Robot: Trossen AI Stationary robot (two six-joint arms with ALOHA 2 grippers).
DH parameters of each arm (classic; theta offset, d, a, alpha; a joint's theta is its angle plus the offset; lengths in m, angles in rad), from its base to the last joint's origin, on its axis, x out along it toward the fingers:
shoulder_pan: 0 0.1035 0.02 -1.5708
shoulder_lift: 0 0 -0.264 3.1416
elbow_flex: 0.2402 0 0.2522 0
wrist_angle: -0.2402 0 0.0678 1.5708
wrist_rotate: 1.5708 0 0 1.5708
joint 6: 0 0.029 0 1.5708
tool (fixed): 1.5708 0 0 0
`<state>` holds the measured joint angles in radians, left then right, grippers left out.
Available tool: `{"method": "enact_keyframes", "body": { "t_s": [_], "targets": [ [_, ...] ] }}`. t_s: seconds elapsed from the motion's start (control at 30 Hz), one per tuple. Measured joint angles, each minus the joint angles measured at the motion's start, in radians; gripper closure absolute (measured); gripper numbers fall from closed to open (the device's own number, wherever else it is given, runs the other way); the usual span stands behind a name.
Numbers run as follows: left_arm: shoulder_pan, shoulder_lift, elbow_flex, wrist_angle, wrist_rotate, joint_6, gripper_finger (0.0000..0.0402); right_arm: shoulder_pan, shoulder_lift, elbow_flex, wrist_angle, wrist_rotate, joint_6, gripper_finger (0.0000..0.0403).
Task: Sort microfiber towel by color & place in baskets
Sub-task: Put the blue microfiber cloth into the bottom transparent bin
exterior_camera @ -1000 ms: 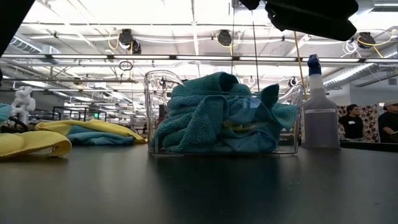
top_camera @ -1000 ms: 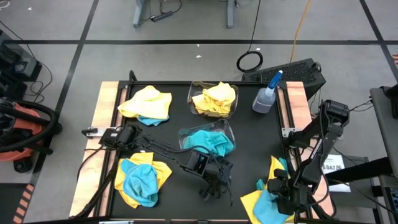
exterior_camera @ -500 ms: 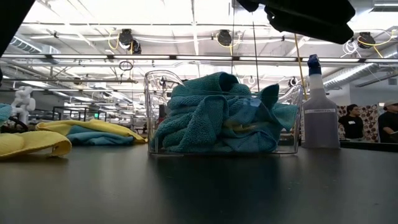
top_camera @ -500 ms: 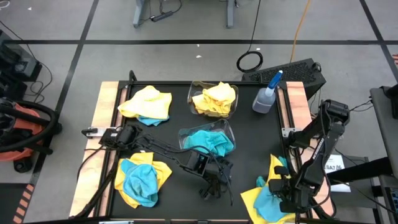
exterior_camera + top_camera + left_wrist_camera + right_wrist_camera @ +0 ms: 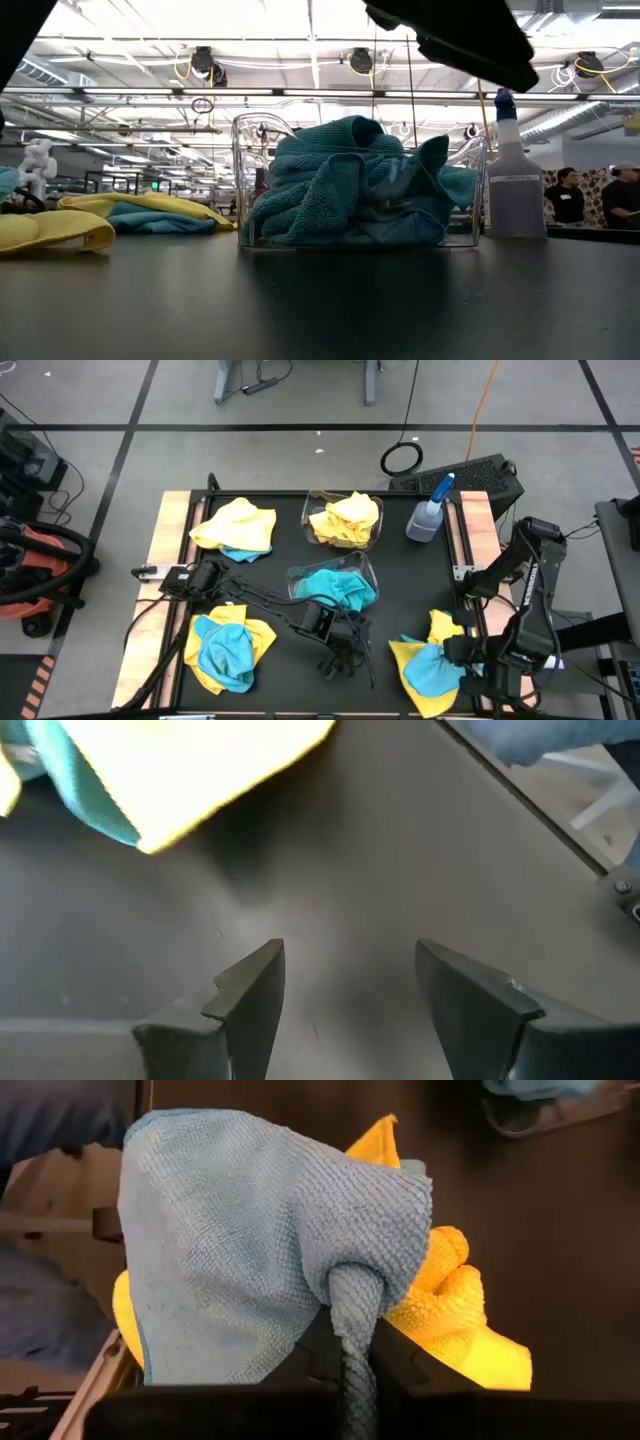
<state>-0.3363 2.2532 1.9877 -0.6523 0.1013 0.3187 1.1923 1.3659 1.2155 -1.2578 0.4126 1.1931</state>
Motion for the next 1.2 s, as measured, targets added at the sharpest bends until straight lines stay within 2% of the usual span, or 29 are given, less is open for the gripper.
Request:
{"method": "enact_keyframes", "body": {
  "t_s": [0.2,0.43,0.53,0.77,0.87,0.97,1.2],
  "targets": [
    [-0.005,0.0,0.0,-0.041,-0.001,-0.023,0.0171,0.0,0.0,-0.007,-0.034,0.001,0.036,0.0383],
    [-0.005,0.0,0.0,-0.053,-0.001,-0.025,0.0171,0.0,0.001,-0.057,-0.037,0.003,0.091,0.0291],
    [-0.005,0.0,0.0,-0.053,-0.001,-0.025,0.0171,0.0,0.001,-0.08,-0.027,-0.013,0.123,0.0266],
    [-0.005,0.0,0.0,-0.054,-0.001,-0.025,0.0171,0.001,0.001,-0.173,0.084,-0.018,0.13,0.0279],
    [-0.005,0.0,0.0,-0.057,-0.001,-0.024,0.0171,0.001,0.002,-0.223,0.106,0.013,0.135,0.0275],
    [-0.005,0.0,0.0,-0.057,-0.001,-0.024,0.0171,0.001,0.002,-0.271,0.146,0.007,0.127,0.0239],
    [-0.005,0.0,0.0,-0.069,-0.001,-0.024,0.0171,0.0,0.002,-0.319,0.242,0.006,0.13,0.0094]
  ]
}}
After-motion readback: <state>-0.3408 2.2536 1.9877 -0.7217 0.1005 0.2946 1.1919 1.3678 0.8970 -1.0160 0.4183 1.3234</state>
